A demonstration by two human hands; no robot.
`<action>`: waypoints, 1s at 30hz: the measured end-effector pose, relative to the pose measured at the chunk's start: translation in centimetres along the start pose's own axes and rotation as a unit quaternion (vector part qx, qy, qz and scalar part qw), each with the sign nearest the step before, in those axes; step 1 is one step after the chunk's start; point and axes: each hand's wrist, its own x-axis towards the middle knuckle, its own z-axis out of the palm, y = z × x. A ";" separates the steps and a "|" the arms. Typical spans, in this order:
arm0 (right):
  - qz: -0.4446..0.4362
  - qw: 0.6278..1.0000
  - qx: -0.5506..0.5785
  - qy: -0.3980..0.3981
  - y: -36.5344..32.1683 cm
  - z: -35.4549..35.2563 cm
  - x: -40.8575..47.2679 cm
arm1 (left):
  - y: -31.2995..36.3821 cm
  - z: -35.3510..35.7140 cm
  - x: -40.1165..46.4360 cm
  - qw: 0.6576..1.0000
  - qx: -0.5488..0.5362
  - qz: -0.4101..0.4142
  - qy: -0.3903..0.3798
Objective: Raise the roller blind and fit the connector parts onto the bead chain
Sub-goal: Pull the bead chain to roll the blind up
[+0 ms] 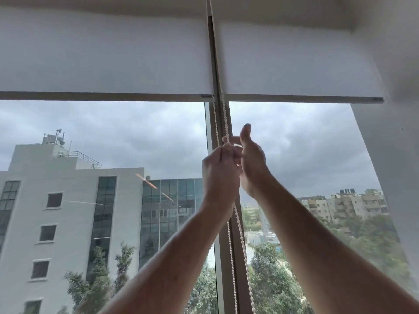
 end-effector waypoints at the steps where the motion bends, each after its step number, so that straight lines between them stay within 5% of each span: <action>1: 0.001 1.000 0.011 -0.013 -0.9 0.4 0.7 | -0.7 -0.3 -0.7 1.000 0.001 0.003 -0.004; 5: 0.027 0.998 -0.008 -0.051 -3.3 2.5 2.4 | -3.5 -1.6 -3.1 1.000 0.009 -0.020 -0.015; 8: 0.045 0.999 0.019 -0.005 -3.3 4.1 2.7 | -4.7 -2.2 -3.5 1.000 0.012 -0.015 -0.015; 17: -0.123 0.989 -0.062 0.052 -0.4 4.6 1.3 | -6.7 -4.8 -2.3 0.987 -0.048 -0.066 -0.138; 21: -0.133 0.984 -0.101 0.061 1.2 4.0 0.2 | -6.2 -5.6 0.5 0.986 -0.054 -0.127 -0.095; 30: -0.218 0.960 -0.170 0.050 3.9 3.2 -2.5 | 2.0 -3.6 6.4 0.995 -0.024 -0.050 -0.081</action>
